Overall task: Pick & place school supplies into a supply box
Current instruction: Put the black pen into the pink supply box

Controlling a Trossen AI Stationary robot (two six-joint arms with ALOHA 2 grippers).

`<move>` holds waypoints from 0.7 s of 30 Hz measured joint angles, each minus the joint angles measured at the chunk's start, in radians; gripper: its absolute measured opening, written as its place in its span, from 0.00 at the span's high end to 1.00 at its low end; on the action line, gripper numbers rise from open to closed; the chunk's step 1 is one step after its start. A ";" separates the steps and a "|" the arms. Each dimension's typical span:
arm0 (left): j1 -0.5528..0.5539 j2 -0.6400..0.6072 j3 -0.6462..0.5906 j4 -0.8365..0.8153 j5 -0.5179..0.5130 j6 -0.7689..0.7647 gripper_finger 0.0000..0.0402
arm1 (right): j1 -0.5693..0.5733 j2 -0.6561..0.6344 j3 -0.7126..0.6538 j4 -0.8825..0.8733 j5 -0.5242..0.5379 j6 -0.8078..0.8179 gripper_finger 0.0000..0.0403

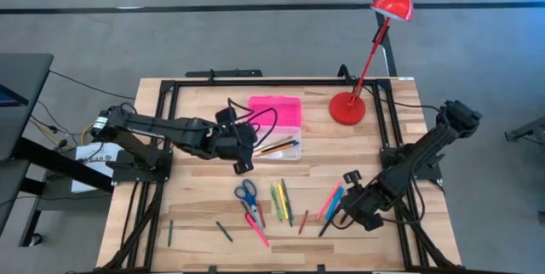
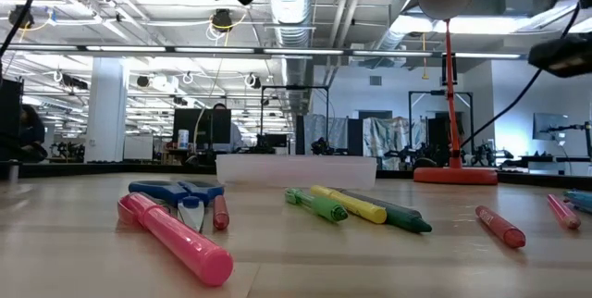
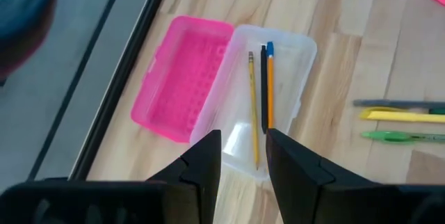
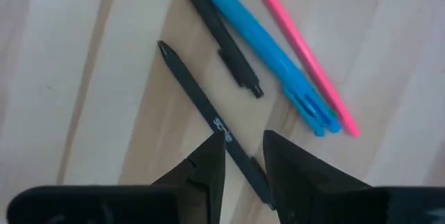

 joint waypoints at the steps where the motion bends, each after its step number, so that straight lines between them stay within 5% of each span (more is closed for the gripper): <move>1: -0.003 0.000 0.000 0.000 -0.006 -0.008 0.73 | 0.002 0.000 -0.015 0.024 -0.001 0.000 0.77; 21: -0.050 0.000 0.000 -0.056 -0.071 -0.111 0.73 | 0.032 0.008 -0.124 0.149 -0.013 -0.012 0.77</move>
